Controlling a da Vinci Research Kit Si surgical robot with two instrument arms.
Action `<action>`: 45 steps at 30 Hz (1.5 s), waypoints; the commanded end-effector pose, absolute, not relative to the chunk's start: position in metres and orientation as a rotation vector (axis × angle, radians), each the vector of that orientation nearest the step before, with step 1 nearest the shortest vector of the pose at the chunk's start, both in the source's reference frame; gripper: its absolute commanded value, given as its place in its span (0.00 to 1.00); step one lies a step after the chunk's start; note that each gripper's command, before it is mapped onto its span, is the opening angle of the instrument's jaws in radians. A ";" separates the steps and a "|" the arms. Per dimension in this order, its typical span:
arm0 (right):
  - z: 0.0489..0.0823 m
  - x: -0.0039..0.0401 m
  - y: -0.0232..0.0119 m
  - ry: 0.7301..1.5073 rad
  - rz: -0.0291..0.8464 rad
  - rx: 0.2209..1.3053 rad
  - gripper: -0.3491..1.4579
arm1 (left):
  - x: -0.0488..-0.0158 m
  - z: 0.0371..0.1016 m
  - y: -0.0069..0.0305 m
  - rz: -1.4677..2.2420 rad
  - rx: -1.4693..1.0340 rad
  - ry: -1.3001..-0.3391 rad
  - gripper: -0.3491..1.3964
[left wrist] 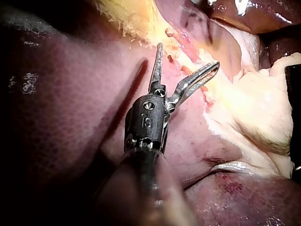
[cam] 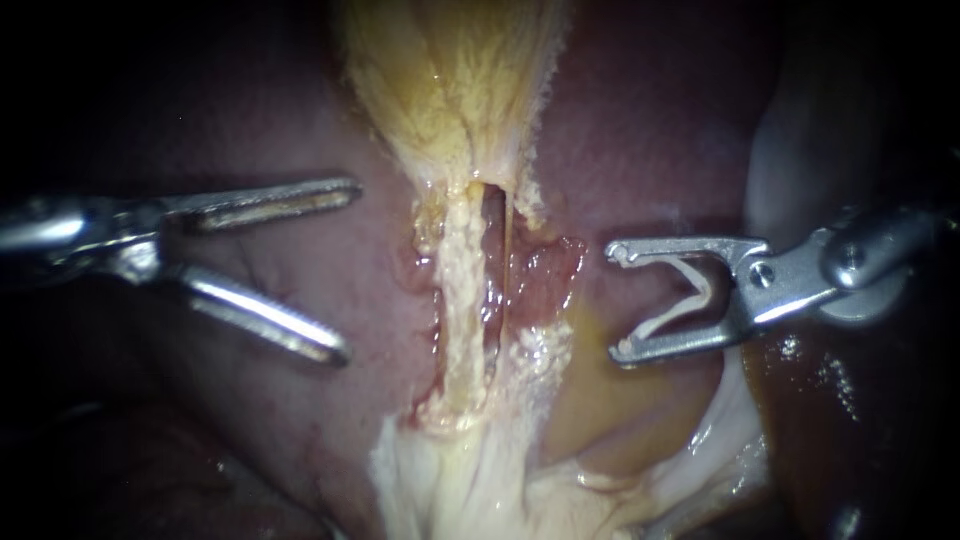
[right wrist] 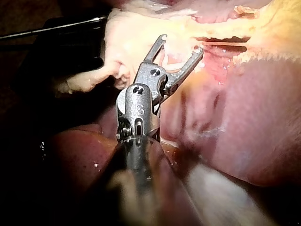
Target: Grabbing gallbladder
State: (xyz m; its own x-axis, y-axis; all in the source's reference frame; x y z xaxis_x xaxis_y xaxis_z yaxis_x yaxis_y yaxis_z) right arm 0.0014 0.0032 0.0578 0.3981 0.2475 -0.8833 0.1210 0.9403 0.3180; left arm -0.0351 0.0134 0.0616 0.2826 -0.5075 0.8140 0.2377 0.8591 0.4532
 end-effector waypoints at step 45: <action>0.0577 0.0017 0.0032 1.165 0.084 0.356 0.47 | -0.0366 0.0682 0.0150 -0.727 0.188 -1.010 0.36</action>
